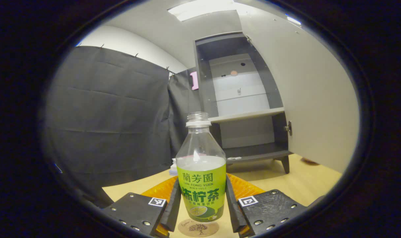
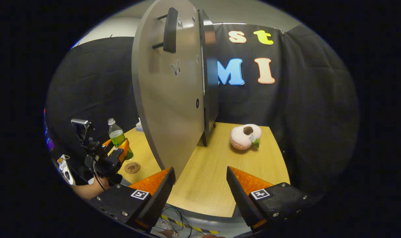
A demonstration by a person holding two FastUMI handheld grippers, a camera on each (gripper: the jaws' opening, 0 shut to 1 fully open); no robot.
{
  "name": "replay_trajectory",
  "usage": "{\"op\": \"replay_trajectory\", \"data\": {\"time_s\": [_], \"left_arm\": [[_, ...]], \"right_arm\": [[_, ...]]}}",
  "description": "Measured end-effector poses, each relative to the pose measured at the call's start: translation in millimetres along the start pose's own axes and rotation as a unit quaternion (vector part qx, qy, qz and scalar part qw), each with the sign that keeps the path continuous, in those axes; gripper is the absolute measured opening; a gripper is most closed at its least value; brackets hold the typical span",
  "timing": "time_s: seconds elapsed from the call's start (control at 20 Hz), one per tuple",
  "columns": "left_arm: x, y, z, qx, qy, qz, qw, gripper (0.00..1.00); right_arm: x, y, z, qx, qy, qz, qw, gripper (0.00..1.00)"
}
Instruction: Open the cabinet door with the right hand, grasp the bottle in the cabinet with the left hand and place it on the coaster, then close the cabinet door with the right hand.
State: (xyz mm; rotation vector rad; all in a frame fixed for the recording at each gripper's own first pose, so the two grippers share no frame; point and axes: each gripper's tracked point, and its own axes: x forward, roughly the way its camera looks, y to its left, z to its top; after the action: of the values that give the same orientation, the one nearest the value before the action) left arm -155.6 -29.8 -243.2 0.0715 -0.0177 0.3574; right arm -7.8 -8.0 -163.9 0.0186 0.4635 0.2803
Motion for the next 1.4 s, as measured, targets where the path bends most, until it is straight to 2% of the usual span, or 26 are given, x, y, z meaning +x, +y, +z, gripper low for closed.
{"op": "replay_trajectory", "data": {"time_s": [0.05, 0.1, 0.2, 0.25, 0.3, 0.5, 0.55, 0.7, 0.75, 0.8, 0.9, 0.95, 1.0, 1.05, 1.15, 1.2, 1.3, 1.4], "left_arm": [[3.5, 0.7, -12.0, -0.005, 0.004, 0.003, 1.000, 0.60], [7.6, 0.5, -24.7, -0.010, 0.010, 0.003, 1.000, 0.64], [12.9, 3.0, -50.1, -0.006, 0.017, 0.006, 1.000, 0.60], [6.2, 4.3, -58.6, 0.001, 0.017, 0.007, 1.000, 0.68], [-0.5, 7.5, -64.7, 0.007, 0.019, 0.009, 1.000, 0.67], [-9.1, 9.5, -65.6, -0.011, 0.016, 0.011, 1.000, 0.64], [-5.2, 10.0, -67.2, -0.017, 0.018, 0.010, 1.000, 0.68], [-5.0, 9.4, -71.0, -0.033, 0.015, 0.002, 0.999, 0.69], [-6.2, 10.4, -70.1, -0.035, 0.013, 0.001, 0.999, 0.73], [-6.9, 10.0, -68.4, -0.039, 0.009, 0.002, 0.999, 0.70], [-9.5, 8.1, -66.8, -0.038, 0.006, 0.003, 0.999, 0.85], [-9.7, 7.4, -67.1, -0.034, 0.007, 0.002, 0.999, 0.82], [-10.3, 6.4, -65.8, -0.032, 0.005, 0.000, 0.999, 0.85], [-11.4, 6.4, -62.9, -0.031, 0.003, 0.000, 1.000, 0.82], [-12.7, 5.2, -59.3, -0.034, -0.004, 0.002, 0.999, 0.89], [-13.5, 7.4, -54.4, -0.038, -0.013, 0.007, 0.999, 0.86], [-14.3, 10.4, -49.1, -0.034, -0.020, 0.013, 0.999, 0.86], [-15.9, 15.8, -43.3, -0.023, -0.020, 0.014, 0.999, 0.90]], "right_arm": [[3.9, 3.8, -4.8, -0.001, 0.008, 0.002, 1.000, 0.95], [8.0, 7.5, -10.9, -0.008, 0.016, 0.006, 1.000, 0.95], [14.2, 11.0, -21.8, -0.036, 0.031, 0.012, 0.999, 0.96], [17.5, 11.7, -26.4, -0.044, 0.039, 0.017, 0.998, 0.95], [20.9, 13.5, -31.8, -0.046, 0.046, 0.021, 0.998, 0.95], [26.9, 17.5, -37.1, -0.040, 0.059, 0.025, 0.997, 0.95], [28.5, 20.3, -34.8, -0.039, 0.058, 0.028, 0.997, 0.95], [31.7, 26.6, -37.1, -0.042, 0.059, 0.036, 0.997, 0.95], [32.2, 27.4, -39.3, -0.041, 0.061, 0.036, 0.997, 0.95], [32.1, 27.1, -42.6, -0.042, 0.066, 0.035, 0.996, 0.95], [31.7, 28.5, -46.3, -0.040, 0.069, 0.036, 0.996, 0.95], [31.3, 29.8, -46.5, -0.043, 0.069, 0.037, 0.996, 0.95], [30.1, 30.2, -47.5, -0.047, 0.070, 0.037, 0.996, 0.95], [28.9, 30.9, -46.4, -0.050, 0.068, 0.038, 0.996, 0.95], [27.4, 30.6, -45.1, -0.056, 0.063, 0.039, 0.996, 0.95], [27.3, 30.5, -47.5, -0.057, 0.064, 0.039, 0.996, 0.96], [24.9, 29.5, -50.4, -0.054, 0.065, 0.038, 0.996, 0.95], [22.2, 30.1, -51.2, -0.049, 0.065, 0.038, 0.996, 0.95]]}}
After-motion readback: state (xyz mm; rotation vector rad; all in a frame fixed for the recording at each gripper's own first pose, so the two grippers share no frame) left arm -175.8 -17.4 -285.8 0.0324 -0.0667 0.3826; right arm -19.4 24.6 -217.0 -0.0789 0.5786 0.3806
